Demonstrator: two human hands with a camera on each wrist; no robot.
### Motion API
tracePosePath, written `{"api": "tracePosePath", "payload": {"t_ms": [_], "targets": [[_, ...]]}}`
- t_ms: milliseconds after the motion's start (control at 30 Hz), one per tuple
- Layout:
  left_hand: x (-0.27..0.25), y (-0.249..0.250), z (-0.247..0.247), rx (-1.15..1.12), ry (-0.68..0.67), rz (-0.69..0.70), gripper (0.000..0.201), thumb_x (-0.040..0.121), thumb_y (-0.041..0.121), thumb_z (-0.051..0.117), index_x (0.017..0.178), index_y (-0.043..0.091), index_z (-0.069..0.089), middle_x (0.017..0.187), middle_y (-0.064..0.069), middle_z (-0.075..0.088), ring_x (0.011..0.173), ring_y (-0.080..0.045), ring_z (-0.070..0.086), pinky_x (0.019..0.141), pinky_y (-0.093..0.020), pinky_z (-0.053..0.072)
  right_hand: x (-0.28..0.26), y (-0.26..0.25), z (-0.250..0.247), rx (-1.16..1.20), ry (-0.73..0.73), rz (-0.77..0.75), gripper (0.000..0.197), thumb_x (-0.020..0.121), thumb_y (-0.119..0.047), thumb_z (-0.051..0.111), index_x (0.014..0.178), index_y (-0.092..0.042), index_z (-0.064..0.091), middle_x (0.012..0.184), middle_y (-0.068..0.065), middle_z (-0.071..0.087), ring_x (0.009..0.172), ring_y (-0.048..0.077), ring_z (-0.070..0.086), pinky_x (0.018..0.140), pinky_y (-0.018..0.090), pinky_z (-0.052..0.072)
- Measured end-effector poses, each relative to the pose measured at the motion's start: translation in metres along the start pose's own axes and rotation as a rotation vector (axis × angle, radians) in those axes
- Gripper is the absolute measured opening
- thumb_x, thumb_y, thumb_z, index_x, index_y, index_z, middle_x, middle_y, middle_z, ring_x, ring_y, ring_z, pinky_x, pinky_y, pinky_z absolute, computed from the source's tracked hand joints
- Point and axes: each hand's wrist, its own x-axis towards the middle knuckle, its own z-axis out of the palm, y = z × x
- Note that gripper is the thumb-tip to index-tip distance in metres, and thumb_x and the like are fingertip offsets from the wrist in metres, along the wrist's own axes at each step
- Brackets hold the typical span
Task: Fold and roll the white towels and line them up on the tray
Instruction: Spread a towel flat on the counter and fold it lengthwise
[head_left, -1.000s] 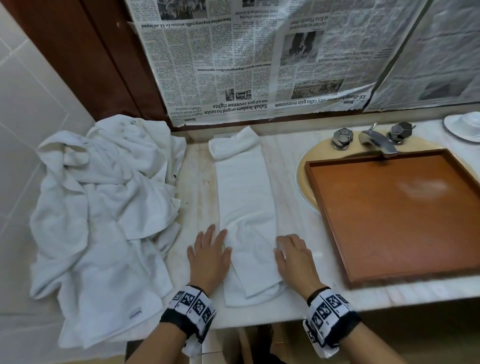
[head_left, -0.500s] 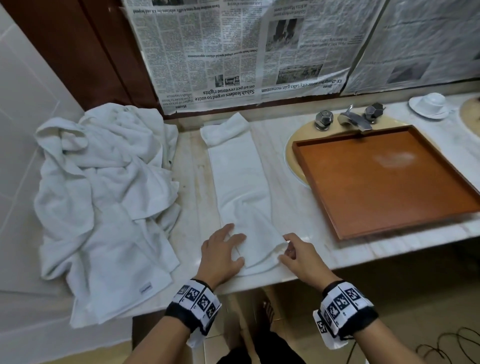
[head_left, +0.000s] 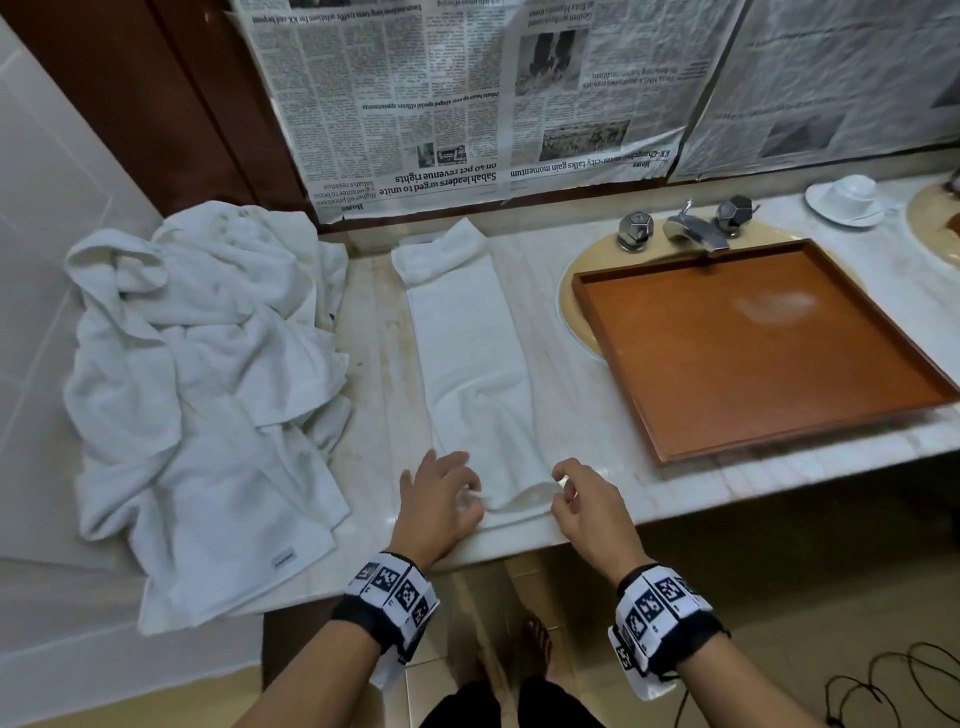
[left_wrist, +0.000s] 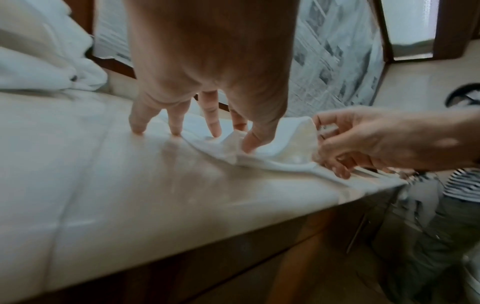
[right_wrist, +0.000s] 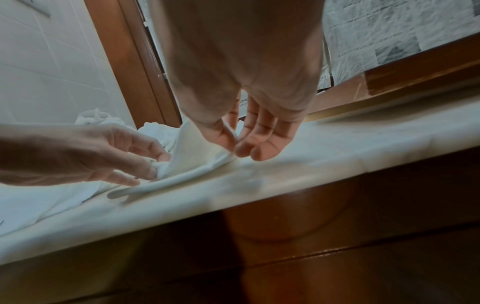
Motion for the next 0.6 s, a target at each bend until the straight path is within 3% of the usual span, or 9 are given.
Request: {"api": "tracePosePath", "payload": {"t_ms": [100,167,267,367,600], "targets": [[-0.001,-0.012,-0.006,-0.192,0.038,0.018,0.023,0.071,0.049,0.056,0.088,0.035,0.062,0.138,0.006,0.055,0.129,-0.015,0.049,0.107,-0.048,0.038,-0.003,0.005,-0.003,-0.018,-0.002,-0.006,0.017,0.094,-0.013,0.057,0.108,-0.023,0.055,0.086,-0.007,0.054,0.077,0.01,0.054,0.07,0.032,0.05],[-0.003,-0.019,-0.007,-0.242,0.033,0.014,0.019,0.068,0.047,0.057,0.083,0.036,0.059,0.137,0.004,0.055,0.127,-0.014,0.052,0.107,-0.044,0.041,-0.004,0.009,-0.007,-0.02,-0.002,-0.013,0.016,0.093,-0.01,0.058,0.104,-0.021,0.057,0.085,-0.007,0.053,0.076,0.01,0.053,0.069,0.031,0.048],[-0.006,-0.026,-0.003,-0.24,0.006,0.019,0.014,0.066,0.038,0.061,0.078,0.04,0.054,0.137,0.005,0.053,0.131,-0.016,0.05,0.108,-0.047,0.039,-0.006,0.014,-0.009,-0.021,-0.023,-0.012,0.014,0.092,-0.008,0.059,0.1,-0.02,0.059,0.085,-0.008,0.053,0.075,0.007,0.052,0.069,0.027,0.048],[-0.007,-0.027,0.004,-0.219,0.002,0.045,0.016,0.064,0.04,0.059,0.077,0.045,0.051,0.139,0.007,0.052,0.136,-0.017,0.044,0.109,-0.057,0.034,-0.007,0.018,-0.013,-0.014,-0.053,0.023,0.012,0.091,-0.009,0.059,0.094,-0.02,0.057,0.087,-0.007,0.05,0.075,0.007,0.053,0.07,0.024,0.048],[-0.013,-0.027,0.008,-0.145,0.006,0.071,0.016,0.068,0.048,0.062,0.077,0.035,0.057,0.146,0.011,0.043,0.145,-0.018,0.032,0.114,-0.06,0.025,-0.011,0.022,-0.018,-0.191,-0.201,-0.072,0.013,0.09,-0.018,0.064,0.093,-0.022,0.052,0.101,-0.009,0.04,0.083,0.01,0.05,0.078,0.021,0.051]]}}
